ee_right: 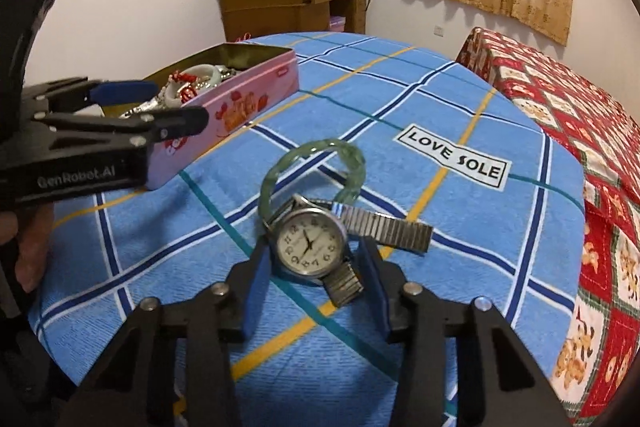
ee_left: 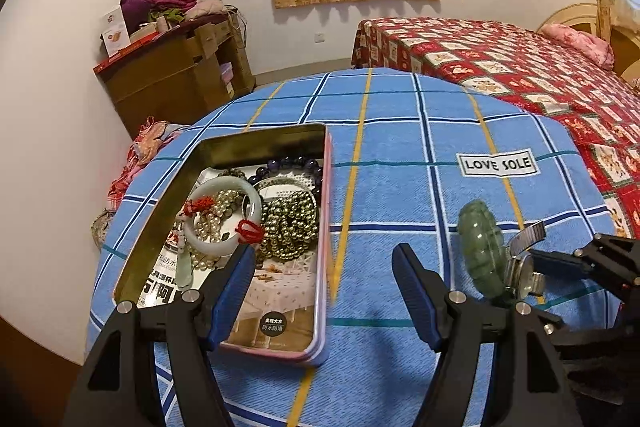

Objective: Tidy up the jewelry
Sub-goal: 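Grasp the green jade bangle with the left tool while the right tool grasps the silver watch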

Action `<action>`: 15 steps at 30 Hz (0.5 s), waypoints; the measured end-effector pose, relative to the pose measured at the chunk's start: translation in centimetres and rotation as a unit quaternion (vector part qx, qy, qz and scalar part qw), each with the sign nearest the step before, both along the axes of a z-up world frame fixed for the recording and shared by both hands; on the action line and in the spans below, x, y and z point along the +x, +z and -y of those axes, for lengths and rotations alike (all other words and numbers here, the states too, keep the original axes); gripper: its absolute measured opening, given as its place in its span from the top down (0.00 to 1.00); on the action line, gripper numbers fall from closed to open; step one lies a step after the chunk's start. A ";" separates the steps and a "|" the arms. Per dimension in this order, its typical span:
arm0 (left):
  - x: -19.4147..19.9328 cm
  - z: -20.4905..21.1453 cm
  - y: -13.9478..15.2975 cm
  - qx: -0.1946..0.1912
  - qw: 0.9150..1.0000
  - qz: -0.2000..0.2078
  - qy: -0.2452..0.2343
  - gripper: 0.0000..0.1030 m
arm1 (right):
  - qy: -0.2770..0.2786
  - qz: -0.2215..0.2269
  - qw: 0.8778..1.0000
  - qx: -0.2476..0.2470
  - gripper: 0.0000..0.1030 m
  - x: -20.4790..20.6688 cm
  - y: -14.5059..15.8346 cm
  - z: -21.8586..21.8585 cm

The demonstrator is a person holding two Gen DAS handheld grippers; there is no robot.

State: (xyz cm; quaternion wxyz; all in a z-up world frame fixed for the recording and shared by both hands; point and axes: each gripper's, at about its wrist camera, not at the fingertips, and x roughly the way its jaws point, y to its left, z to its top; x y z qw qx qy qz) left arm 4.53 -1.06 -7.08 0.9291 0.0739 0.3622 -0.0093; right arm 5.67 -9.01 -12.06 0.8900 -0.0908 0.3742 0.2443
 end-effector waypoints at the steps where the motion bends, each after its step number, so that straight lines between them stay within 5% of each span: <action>1: 0.0 0.1 0.1 -0.002 1.000 0.000 -0.003 0.31 | 0.001 0.000 1.000 0.001 0.59 -0.1 0.0 0.0; 15: 0.8 5.6 -0.6 0.027 0.995 -0.006 -0.092 0.31 | -0.014 0.004 1.000 -0.004 0.61 -0.5 0.6 1.4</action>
